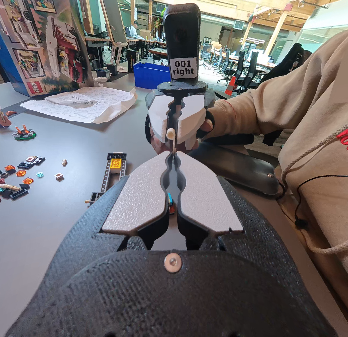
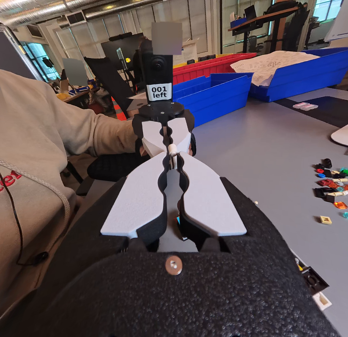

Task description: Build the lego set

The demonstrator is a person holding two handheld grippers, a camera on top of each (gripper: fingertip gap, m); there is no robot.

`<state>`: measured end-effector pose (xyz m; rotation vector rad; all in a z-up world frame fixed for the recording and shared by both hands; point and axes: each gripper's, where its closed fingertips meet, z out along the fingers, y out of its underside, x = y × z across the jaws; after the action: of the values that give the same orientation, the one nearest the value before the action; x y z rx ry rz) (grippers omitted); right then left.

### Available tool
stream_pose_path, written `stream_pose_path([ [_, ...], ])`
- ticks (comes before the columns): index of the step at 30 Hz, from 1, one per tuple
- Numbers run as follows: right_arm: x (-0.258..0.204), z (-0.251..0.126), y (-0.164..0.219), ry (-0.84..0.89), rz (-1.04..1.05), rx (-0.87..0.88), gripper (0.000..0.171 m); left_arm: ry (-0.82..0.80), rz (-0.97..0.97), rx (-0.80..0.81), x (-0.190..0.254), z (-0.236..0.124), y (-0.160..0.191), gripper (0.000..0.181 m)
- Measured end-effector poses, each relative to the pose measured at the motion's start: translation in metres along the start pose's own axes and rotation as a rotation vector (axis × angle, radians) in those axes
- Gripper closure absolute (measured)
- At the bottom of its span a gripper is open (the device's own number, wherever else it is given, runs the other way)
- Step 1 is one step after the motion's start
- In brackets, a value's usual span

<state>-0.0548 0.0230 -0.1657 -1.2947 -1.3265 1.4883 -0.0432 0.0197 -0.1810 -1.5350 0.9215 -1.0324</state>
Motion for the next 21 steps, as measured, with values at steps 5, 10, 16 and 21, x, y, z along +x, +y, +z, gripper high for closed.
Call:
stream_pose_path([
  [5, 0.004, -0.003, 0.002, -0.009, 0.038, -0.009, 0.164, -0.015, -0.004, 0.004, -0.004, -0.002, 0.0, 0.18],
  [10, 0.008, -0.008, -0.002, 0.008, 0.04, 0.008, 0.164, -0.05, 0.004, 0.027, -0.011, -0.005, -0.003, 0.181],
  [16, 0.017, -0.013, -0.011, 0.022, 0.129, 0.087, 0.164, -0.142, 0.085, 0.024, -0.021, -0.005, -0.002, 0.166],
  [21, 0.016, -0.008, -0.006, 0.004, 0.19, 0.096, 0.164, -0.227, 0.297, -0.038, -0.016, 0.0, 0.001, 0.16],
])
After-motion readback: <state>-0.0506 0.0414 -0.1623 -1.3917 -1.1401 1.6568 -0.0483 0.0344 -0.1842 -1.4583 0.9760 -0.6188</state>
